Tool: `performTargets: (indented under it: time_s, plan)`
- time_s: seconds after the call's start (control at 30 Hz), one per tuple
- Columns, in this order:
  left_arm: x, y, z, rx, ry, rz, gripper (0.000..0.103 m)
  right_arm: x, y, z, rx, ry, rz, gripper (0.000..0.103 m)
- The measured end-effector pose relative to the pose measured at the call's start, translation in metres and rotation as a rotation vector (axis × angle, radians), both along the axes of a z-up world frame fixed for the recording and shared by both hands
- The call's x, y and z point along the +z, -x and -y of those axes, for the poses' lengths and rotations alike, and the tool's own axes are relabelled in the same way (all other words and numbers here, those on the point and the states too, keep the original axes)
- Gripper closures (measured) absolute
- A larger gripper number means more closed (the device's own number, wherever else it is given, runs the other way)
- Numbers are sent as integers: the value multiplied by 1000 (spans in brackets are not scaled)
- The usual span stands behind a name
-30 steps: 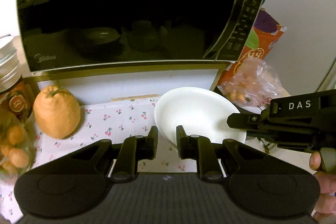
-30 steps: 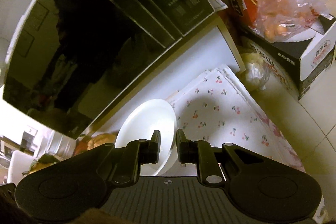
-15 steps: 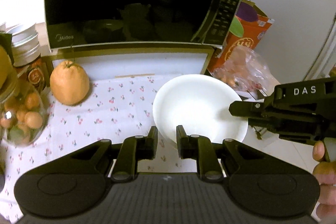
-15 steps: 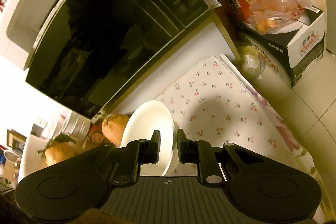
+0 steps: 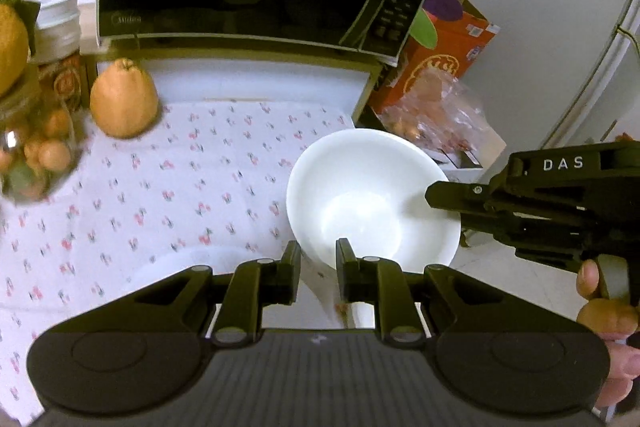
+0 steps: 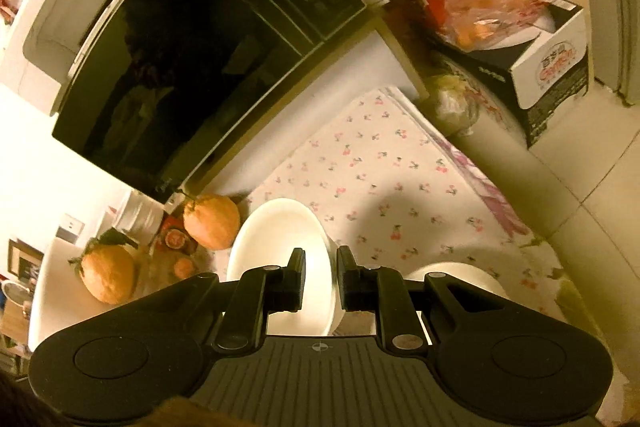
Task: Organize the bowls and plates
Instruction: 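Lift the cream bowl with both grippers and carry it to the plate stack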
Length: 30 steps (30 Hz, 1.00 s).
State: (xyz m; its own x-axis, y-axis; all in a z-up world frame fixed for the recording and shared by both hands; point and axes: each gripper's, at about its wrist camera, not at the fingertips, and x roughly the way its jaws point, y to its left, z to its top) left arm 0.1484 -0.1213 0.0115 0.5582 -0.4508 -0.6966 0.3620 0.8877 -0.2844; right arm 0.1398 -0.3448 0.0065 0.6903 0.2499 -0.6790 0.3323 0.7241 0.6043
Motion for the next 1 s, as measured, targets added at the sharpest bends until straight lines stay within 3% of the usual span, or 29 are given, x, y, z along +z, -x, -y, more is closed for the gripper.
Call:
performTargets:
  time_s: [0.17, 0.43, 0.73, 1.0]
  plan:
    - [-8, 14, 2, -6, 21, -14, 87, -6, 17, 1, -9, 27, -15, 86]
    - [-21, 30, 5, -27, 38, -6, 87, -21, 42, 11, -58, -25, -22, 86]
    - [-27, 40, 18, -71, 28, 43, 86, -33, 51, 17, -91, 15, -59, 86]
    - [-35, 39, 25, -93, 28, 31, 86, -41, 52, 23, -96, 38, -91, 86]
